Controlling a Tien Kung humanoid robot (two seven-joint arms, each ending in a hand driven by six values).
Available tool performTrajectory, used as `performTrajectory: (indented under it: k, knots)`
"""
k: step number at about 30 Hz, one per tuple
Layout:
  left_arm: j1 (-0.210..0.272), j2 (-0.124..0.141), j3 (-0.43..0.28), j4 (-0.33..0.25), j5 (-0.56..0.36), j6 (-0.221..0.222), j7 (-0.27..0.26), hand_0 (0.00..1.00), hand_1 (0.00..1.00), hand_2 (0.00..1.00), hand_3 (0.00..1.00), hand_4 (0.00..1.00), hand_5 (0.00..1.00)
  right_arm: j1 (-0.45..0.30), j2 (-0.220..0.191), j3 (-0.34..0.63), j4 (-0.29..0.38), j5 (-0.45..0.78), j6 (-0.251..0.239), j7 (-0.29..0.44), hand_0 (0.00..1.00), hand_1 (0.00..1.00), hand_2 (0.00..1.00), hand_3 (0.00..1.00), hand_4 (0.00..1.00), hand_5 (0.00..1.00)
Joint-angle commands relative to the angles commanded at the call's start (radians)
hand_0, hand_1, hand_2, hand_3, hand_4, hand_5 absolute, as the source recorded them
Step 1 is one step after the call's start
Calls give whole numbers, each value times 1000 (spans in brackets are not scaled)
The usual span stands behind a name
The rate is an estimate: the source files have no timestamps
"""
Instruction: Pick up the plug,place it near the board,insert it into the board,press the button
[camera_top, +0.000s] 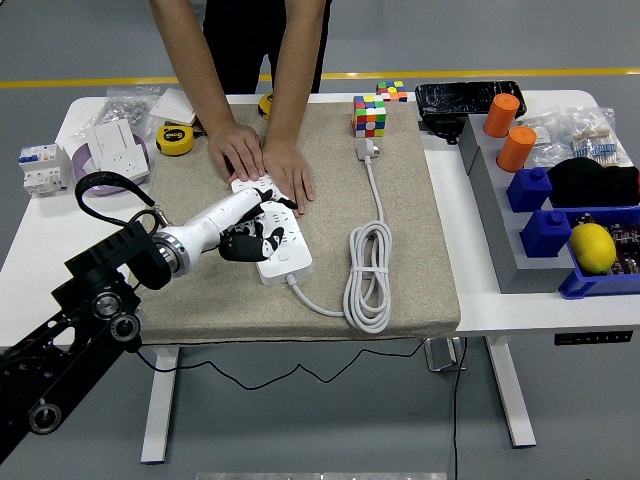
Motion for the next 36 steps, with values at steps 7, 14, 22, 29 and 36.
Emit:
performTrajectory:
  k: [7, 14, 22, 29, 36]
  knots:
    - [177, -75, -229, 6, -269, 159, -242, 712, 769, 742, 826, 935, 328, -6, 2, 3, 0, 1, 0, 2, 786, 709, 701, 680, 998, 790]
    - [286, -136, -378, 30, -557, 247, -436, 956, 998, 987, 938, 998, 498, -6, 2, 5, 0, 2, 0, 3, 786, 709, 701, 679, 998, 790]
    - [327, -139, -385, 37, -888, 243, -468, 692, 680, 679, 986, 898, 311, -7, 2, 3, 0, 4, 0, 3, 786, 709, 701, 679, 998, 790]
    - [273, -68, -309, 43, -812, 273, -332, 207, 128, 239, 803, 533, 2, -4, 2, 3, 0, 4, 0, 2, 786, 709, 701, 679, 998, 790]
    - [157, 45, -159, 65, -513, 164, -127, 151, 37, 156, 748, 496, 2, 1, -1, 3, 0, 3, -1, 1, 786, 709, 701, 678, 998, 790]
